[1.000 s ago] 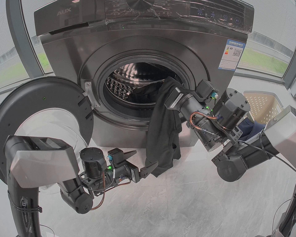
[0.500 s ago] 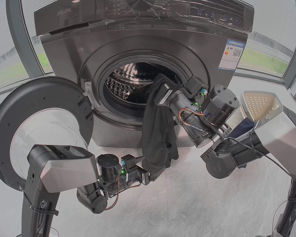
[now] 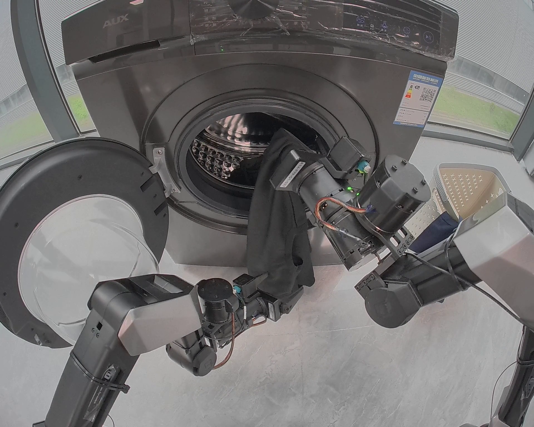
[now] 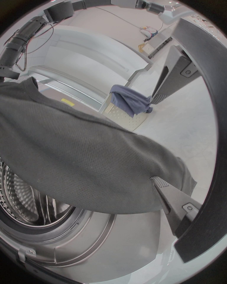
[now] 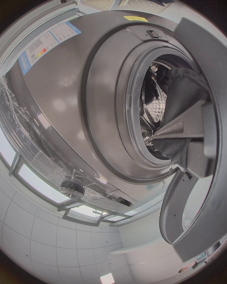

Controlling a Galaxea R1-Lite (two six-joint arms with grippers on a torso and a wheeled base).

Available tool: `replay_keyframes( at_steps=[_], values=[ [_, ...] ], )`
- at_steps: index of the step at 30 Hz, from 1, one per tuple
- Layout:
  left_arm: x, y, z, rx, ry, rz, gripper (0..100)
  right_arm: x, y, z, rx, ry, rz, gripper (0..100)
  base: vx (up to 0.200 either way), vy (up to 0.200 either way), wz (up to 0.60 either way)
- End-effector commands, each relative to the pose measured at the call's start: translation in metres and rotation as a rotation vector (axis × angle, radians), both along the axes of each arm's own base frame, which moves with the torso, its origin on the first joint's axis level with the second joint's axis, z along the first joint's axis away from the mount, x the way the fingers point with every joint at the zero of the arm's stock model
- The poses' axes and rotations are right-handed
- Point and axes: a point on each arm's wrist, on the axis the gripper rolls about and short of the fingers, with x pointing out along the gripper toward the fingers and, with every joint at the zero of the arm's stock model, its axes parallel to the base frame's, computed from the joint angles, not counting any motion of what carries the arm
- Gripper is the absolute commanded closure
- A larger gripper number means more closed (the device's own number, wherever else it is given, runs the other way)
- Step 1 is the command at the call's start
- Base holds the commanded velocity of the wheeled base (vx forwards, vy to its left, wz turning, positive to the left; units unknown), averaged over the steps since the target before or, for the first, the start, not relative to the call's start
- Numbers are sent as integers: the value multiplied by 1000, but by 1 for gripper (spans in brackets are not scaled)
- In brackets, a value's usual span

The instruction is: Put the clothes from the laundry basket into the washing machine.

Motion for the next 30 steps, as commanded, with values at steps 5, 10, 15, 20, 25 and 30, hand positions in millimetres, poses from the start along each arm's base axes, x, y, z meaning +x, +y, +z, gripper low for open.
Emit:
replay_keyframes(
  at_steps=[5,10,15,20,25,30],
  values=[
    [26,-7,-29,-22,-34,112,0,-3,7,-9,1,-2,15,100,0,0,0],
    [31,-4,-27,-31,-48,156,0,-4,8,-8,4,-7,19,100,0,0,0],
    [36,3,-20,-42,-65,196,100,-1,2,-11,3,-6,4,100,0,0,0],
    [34,18,10,-53,-79,224,100,3,-8,-16,-7,8,-23,100,0,0,0],
    [15,33,49,-54,-80,219,100,7,-17,-17,-5,5,-46,100,0,0,0],
    [-27,54,94,-40,-66,173,100,9,-28,-19,-14,18,-72,100,0,0,0]
  ],
)
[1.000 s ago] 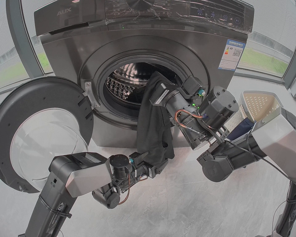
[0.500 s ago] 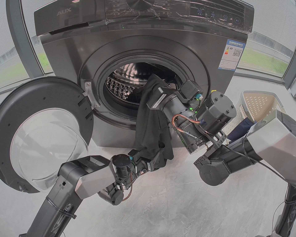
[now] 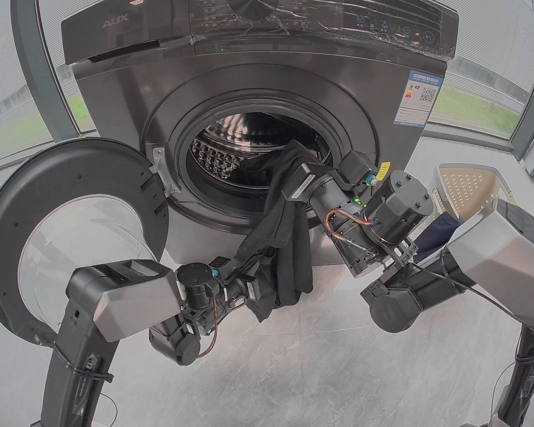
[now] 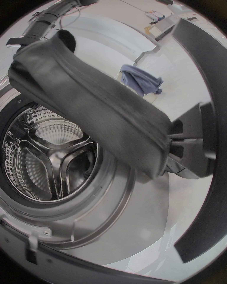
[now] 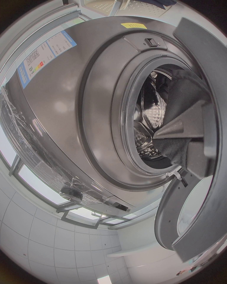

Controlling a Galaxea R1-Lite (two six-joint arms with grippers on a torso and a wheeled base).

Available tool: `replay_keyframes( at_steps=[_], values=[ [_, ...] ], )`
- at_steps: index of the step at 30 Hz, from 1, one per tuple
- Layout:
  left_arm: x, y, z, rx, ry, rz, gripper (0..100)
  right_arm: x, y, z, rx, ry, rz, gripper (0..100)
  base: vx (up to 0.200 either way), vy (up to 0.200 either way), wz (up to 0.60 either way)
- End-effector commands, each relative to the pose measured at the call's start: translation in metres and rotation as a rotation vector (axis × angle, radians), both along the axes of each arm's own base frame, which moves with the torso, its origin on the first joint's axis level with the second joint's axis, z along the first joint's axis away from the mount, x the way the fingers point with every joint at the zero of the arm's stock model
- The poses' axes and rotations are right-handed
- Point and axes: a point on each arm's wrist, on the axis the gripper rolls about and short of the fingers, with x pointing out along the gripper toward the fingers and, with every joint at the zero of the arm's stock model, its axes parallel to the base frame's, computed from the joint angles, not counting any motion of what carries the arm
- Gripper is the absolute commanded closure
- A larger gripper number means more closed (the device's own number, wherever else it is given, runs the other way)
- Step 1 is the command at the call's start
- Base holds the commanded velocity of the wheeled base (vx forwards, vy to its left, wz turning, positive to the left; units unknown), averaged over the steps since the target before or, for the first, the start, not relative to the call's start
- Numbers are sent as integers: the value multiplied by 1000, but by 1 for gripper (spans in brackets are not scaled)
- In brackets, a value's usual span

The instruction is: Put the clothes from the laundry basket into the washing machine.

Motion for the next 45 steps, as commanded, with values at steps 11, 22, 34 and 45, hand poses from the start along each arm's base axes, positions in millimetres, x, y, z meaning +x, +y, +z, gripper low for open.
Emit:
replay_keyframes(
  at_steps=[11,22,34,45],
  values=[
    [-114,100,143,-36,-101,-43,100,-14,-67,8,-9,32,-110,100,0,0,0],
    [-117,123,191,-94,-275,9,100,-53,-105,18,19,75,-138,100,0,0,0],
    [-138,114,225,-176,-376,-51,100,-50,-114,3,-17,122,-164,100,0,0,0],
    [-147,104,232,-193,-400,-93,100,-47,-123,6,-16,112,-196,100,0,0,0]
  ],
)
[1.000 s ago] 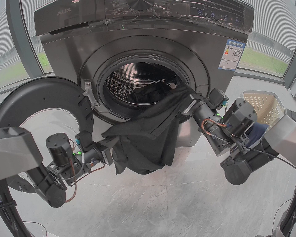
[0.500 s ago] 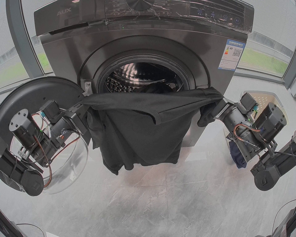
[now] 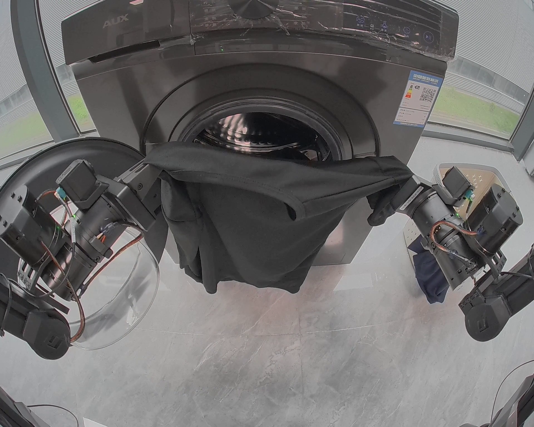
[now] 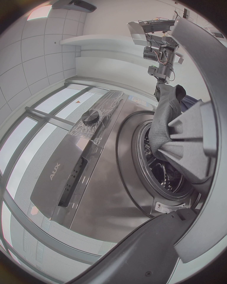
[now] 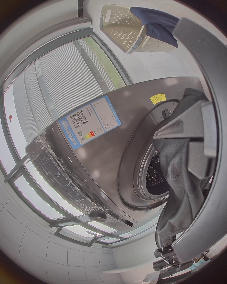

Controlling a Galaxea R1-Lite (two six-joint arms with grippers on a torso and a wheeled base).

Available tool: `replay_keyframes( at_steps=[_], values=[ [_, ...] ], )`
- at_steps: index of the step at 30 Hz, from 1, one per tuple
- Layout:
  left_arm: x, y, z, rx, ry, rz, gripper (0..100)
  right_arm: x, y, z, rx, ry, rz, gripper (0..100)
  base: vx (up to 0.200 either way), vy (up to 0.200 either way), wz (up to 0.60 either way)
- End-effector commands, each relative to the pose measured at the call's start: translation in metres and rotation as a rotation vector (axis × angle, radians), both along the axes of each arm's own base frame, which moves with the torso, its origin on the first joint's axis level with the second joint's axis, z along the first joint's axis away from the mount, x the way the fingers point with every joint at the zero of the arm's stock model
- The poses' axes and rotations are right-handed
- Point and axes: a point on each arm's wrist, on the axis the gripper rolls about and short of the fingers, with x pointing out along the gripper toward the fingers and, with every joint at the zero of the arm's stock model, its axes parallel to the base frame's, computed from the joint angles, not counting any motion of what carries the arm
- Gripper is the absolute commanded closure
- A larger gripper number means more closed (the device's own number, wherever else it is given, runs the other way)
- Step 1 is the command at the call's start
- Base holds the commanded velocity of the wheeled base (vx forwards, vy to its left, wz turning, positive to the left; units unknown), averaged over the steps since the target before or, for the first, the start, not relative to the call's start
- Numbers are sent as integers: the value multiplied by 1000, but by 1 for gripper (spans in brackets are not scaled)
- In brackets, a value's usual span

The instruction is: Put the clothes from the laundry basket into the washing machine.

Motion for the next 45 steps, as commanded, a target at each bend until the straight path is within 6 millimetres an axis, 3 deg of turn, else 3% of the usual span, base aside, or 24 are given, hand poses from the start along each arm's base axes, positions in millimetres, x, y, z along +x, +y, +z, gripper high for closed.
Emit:
replay_keyframes(
  at_steps=[1,29,34,38,43,45],
  values=[
    [-3,0,4,-6,-15,-4,100,0,-2,2,3,-5,-6,100,0,0,0],
    [-1,-1,-2,4,7,-4,100,-4,-3,5,6,-14,0,100,0,0,0],
    [-6,-21,-10,20,34,-78,100,-6,0,-5,-10,21,15,100,0,0,0],
    [-6,-37,-12,23,38,-133,100,3,8,-38,-63,124,26,100,0,0,0],
    [3,-48,-20,38,56,-161,100,9,14,-52,-86,160,41,100,0,0,0],
    [5,-49,-22,36,63,-158,100,11,22,-69,-119,206,80,100,0,0,0]
  ],
)
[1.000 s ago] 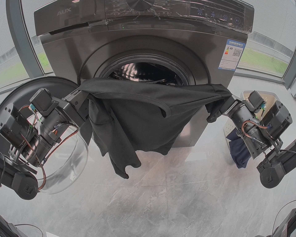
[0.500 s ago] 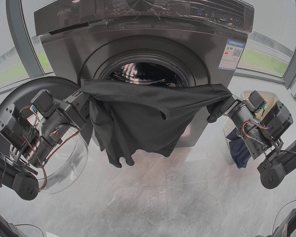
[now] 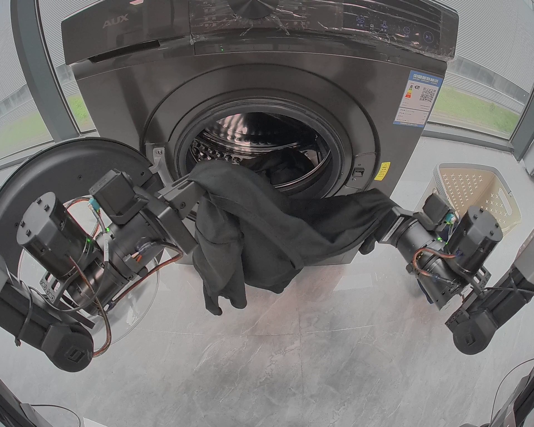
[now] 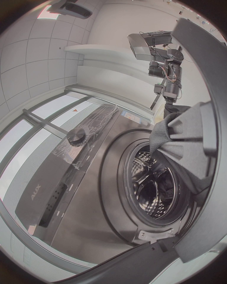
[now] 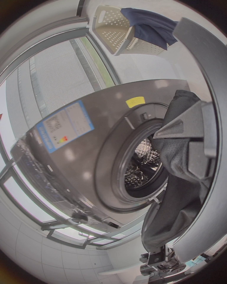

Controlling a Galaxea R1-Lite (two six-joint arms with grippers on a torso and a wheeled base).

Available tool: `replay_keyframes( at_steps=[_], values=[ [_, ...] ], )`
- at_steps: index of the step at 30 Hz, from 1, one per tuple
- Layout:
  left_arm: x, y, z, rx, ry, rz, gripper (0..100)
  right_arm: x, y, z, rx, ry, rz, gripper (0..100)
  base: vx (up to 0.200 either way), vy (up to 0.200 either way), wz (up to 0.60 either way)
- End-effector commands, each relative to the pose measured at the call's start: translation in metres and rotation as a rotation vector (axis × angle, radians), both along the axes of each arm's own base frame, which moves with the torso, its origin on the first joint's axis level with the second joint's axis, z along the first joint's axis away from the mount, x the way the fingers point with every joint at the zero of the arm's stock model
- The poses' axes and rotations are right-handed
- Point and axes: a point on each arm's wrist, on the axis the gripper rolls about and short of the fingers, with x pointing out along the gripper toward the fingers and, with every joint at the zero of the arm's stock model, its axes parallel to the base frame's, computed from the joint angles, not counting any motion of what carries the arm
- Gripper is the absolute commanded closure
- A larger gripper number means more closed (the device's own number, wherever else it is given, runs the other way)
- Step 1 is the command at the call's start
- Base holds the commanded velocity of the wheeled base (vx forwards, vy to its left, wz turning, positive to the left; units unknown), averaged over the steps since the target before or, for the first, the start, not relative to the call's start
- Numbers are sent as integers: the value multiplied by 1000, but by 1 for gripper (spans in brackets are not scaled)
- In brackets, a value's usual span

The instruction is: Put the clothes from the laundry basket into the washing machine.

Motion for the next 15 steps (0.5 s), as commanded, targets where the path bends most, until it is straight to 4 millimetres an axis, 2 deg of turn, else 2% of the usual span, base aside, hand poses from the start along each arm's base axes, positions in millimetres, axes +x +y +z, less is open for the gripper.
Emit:
replay_keyframes(
  at_steps=[1,2,4,6,8,9,10,12,13,15],
  values=[
    [8,-8,-9,10,30,-11,100,10,16,-46,-84,123,55,100,0,0,0],
    [8,-8,-9,12,26,-7,100,11,17,-58,-109,155,58,0,0,0,0],
    [6,-7,-6,5,15,-7,100,9,21,-72,-144,198,73,0,0,0,0],
    [6,-7,-5,3,13,-7,100,7,25,-75,-152,206,83,0,0,0,0],
    [9,-6,0,-9,-5,3,100,7,32,-97,-195,258,100,0,0,0,0],
    [9,-6,0,-9,-5,3,100,7,32,-97,-195,258,100,0,0,0,0],
    [10,-7,3,-14,-14,3,100,12,31,-115,-249,298,88,0,0,0,0],
    [9,-6,3,-14,-14,3,100,13,30,-122,-268,312,85,0,0,0,0],
    [9,-6,4,-15,-15,3,100,14,29,-135,-292,348,83,0,0,0,0],
    [9,-6,3,-13,-13,3,100,17,30,-142,-300,356,80,0,0,0,0]
  ],
)
